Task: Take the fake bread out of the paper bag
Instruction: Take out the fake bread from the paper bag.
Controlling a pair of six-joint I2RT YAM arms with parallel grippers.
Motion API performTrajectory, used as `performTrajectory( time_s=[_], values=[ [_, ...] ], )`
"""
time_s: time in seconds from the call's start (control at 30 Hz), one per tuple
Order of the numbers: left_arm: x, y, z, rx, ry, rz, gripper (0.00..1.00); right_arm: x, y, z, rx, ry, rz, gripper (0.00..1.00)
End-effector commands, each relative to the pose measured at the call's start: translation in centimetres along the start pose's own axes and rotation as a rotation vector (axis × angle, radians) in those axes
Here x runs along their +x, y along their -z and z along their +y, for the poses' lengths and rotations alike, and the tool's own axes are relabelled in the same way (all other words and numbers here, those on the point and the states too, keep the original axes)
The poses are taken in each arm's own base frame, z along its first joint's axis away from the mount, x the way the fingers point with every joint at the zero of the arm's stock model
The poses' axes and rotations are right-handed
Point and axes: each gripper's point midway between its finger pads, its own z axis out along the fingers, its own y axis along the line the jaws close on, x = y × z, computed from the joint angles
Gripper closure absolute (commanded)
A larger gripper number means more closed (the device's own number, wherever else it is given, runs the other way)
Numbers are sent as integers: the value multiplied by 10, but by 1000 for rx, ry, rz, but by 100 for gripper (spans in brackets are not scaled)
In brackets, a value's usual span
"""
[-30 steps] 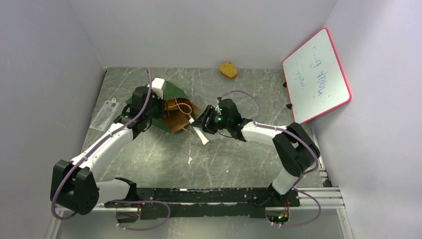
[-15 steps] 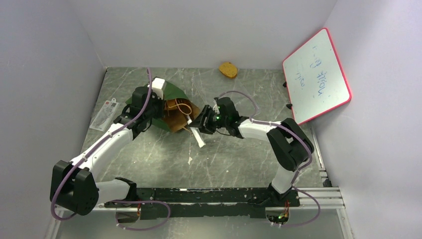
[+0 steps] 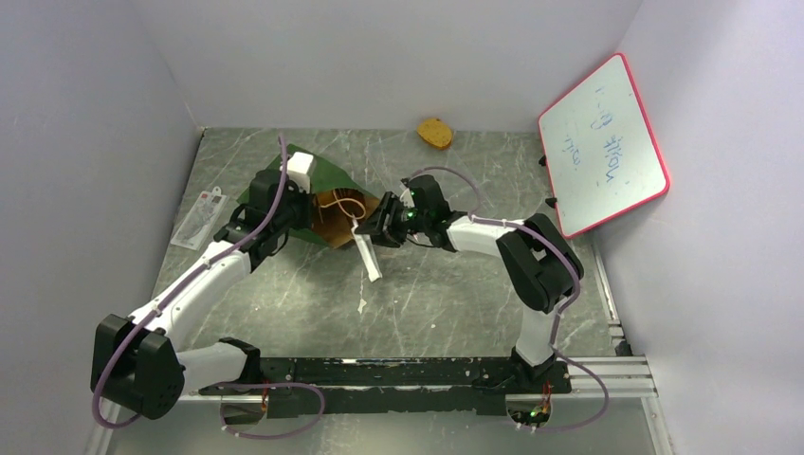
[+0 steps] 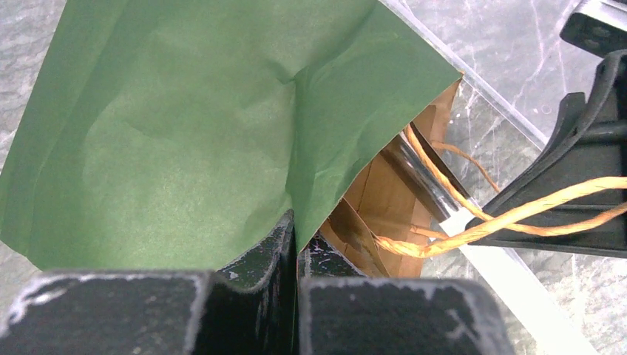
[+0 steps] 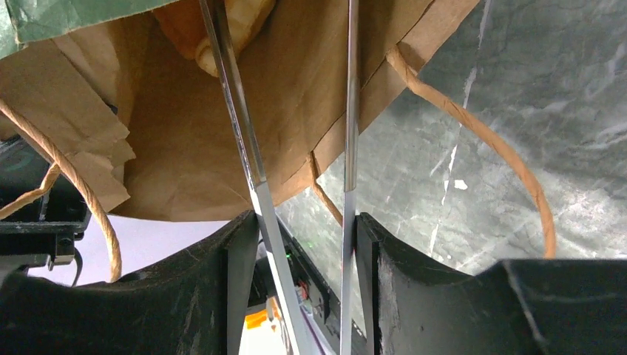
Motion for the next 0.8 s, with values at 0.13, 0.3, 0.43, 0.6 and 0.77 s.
performTrajectory(
  time_s=[0.13,0.3,0.43,0.6,0.77],
  values=[
    [-18,9,-15,58,-4,-72,93,-10,-3,17,-77,12,-4,70],
    [-19,7,-11,28,1,-68,93,-9,5,19,-97,3,-18,90],
    [-21,4,-4,-17,21,-64,93,-7,15,19,-88,14,-36,99],
    [-24,-3,6,-86,40,-56,93,-7,28,24,-77,43,-69,100],
    [-26,-16,18,-168,57,-28,93,-5,42,28,-70,65,-101,100]
  ],
)
